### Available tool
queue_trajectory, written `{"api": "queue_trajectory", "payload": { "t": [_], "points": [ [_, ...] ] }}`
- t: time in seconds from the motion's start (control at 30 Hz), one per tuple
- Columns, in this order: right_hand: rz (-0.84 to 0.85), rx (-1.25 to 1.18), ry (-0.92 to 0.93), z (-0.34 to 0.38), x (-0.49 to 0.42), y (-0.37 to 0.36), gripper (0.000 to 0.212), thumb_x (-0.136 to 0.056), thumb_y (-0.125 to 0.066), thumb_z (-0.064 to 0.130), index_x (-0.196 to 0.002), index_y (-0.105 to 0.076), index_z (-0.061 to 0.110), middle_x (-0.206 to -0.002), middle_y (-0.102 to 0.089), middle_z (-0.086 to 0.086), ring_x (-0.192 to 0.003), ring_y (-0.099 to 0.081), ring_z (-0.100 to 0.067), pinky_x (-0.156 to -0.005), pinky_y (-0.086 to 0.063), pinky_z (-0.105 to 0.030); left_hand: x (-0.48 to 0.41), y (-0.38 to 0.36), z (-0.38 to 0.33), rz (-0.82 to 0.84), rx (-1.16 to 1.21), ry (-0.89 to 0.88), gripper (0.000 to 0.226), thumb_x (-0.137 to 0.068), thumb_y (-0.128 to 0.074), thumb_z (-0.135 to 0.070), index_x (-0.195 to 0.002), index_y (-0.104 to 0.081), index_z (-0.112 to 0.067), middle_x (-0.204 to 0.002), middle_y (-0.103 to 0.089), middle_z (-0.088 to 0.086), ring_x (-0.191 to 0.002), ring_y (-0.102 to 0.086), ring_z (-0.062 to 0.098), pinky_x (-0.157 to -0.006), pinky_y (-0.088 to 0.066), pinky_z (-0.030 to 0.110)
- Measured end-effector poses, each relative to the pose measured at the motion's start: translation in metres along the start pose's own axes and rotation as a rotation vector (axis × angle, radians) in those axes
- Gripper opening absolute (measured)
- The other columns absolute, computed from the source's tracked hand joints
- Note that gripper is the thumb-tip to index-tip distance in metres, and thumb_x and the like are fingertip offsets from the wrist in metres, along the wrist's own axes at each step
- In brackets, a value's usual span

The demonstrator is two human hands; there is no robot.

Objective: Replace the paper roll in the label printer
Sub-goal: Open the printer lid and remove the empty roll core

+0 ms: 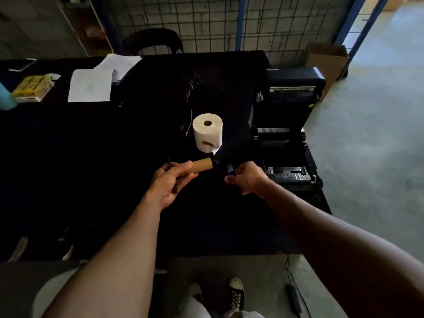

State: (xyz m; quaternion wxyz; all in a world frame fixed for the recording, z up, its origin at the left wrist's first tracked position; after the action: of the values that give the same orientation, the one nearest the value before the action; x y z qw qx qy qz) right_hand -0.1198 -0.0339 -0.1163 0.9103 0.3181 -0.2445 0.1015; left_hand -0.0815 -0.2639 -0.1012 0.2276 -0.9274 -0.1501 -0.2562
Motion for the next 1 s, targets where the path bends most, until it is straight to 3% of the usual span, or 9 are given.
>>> {"api": "queue_trajectory", "payload": {
  "t": [0.07,0.17,0.37,0.57,0.63,0.67,0.77,0.87,1.0],
  "points": [
    [-0.006,0.194,-0.001,-0.006,0.001,-0.020,0.032,-0.084,-0.079,0.034,-0.102,-0.068,0.010,-0.096,-0.074,-0.008,-0.078,-0.072,-0.022,-0.068,-0.060,-0.031,-0.006,0.007,0.005,-0.009,-0.023,0.012,0.023,-0.085,-0.073,-0.001,-0.089,-0.052,-0.009,-0.108,-0.068,0.020,-0.085,-0.075,0.032,-0.059,-0.061,0.021],
    [-0.058,0.273,-0.016,-0.011,0.007,-0.038,0.044,-0.087,-0.075,0.031,-0.123,-0.061,0.010,-0.117,-0.067,-0.012,-0.106,-0.066,-0.031,-0.077,-0.050,-0.033,-0.011,0.017,0.015,-0.011,-0.068,0.047,0.024,-0.083,-0.076,-0.003,-0.087,-0.053,-0.009,-0.106,-0.070,0.019,-0.086,-0.076,0.031,-0.062,-0.062,0.022],
    [-0.099,0.356,-0.020,-0.013,0.006,-0.059,0.038,-0.091,-0.070,0.027,-0.123,-0.059,0.009,-0.118,-0.066,-0.016,-0.107,-0.064,-0.034,-0.074,-0.048,-0.036,-0.021,0.043,0.020,-0.040,-0.111,0.053,0.024,-0.083,-0.076,-0.005,-0.088,-0.053,-0.010,-0.102,-0.071,0.017,-0.080,-0.076,0.025,-0.067,-0.062,0.022],
    [-0.174,0.357,-0.055,-0.016,-0.001,-0.063,0.057,-0.091,-0.070,0.033,-0.138,-0.049,0.010,-0.133,-0.054,-0.022,-0.121,-0.056,-0.042,-0.093,-0.049,-0.044,-0.028,0.059,0.022,-0.052,-0.125,0.103,0.032,-0.082,-0.078,-0.006,-0.106,-0.057,-0.009,-0.103,-0.072,0.017,-0.080,-0.077,0.025,-0.070,-0.062,0.025],
    [-0.248,0.229,-0.108,-0.016,-0.003,-0.056,0.044,-0.092,-0.067,0.036,-0.127,-0.061,0.009,-0.123,-0.063,-0.020,-0.114,-0.062,-0.039,-0.091,-0.051,-0.042,-0.030,0.061,0.022,-0.041,-0.130,0.116,0.036,-0.081,-0.079,-0.006,-0.109,-0.057,-0.009,-0.104,-0.072,0.016,-0.079,-0.077,0.025,-0.072,-0.062,0.026],
    [-0.257,0.053,-0.137,-0.017,-0.004,-0.053,0.037,-0.092,-0.067,0.038,-0.116,-0.067,0.009,-0.110,-0.068,-0.016,-0.103,-0.066,-0.034,-0.086,-0.054,-0.040,-0.032,0.062,0.021,-0.034,-0.133,0.122,0.038,-0.081,-0.079,-0.006,-0.112,-0.057,-0.008,-0.103,-0.072,0.016,-0.079,-0.077,0.025,-0.073,-0.062,0.027],
    [-0.014,-0.583,-0.202,-0.010,-0.006,-0.067,0.037,-0.088,-0.070,0.050,-0.098,-0.070,0.014,-0.085,-0.068,-0.004,-0.071,-0.062,-0.015,-0.064,-0.054,-0.033,-0.035,0.059,0.016,-0.016,-0.147,0.131,0.047,-0.081,-0.079,-0.008,-0.121,-0.057,-0.004,-0.102,-0.072,0.015,-0.080,-0.077,0.024,-0.075,-0.062,0.027],
    [0.169,-0.590,-0.104,0.010,-0.005,-0.073,0.023,-0.086,-0.077,0.037,-0.095,-0.073,0.016,-0.084,-0.069,-0.001,-0.066,-0.059,-0.008,-0.061,-0.052,-0.026,-0.037,0.048,0.012,0.030,-0.155,0.133,0.047,-0.081,-0.079,-0.008,-0.122,-0.056,-0.005,-0.100,-0.072,0.015,-0.079,-0.077,0.024,-0.073,-0.062,0.026],
    [0.089,-0.588,-0.110,0.012,-0.009,-0.061,0.004,-0.086,-0.076,0.019,-0.087,-0.074,0.016,-0.083,-0.069,-0.001,-0.068,-0.059,-0.009,-0.060,-0.050,-0.026,-0.036,0.030,0.009,0.102,-0.153,0.145,0.041,-0.082,-0.078,-0.008,-0.115,-0.055,-0.008,-0.107,-0.071,0.018,-0.082,-0.077,0.026,-0.069,-0.062,0.024]
  ]
}}
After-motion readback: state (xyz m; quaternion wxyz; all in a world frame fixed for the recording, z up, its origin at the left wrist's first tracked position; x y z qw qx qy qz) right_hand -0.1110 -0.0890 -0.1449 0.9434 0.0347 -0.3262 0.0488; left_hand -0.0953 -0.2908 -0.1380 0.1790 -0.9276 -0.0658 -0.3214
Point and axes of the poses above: each hand's wrist, its own x-axis away from the middle knuckle, its own y-axis out of the back of the hand, z = x × y, the point moved 9 cm from there along -x, towards the middle knuckle
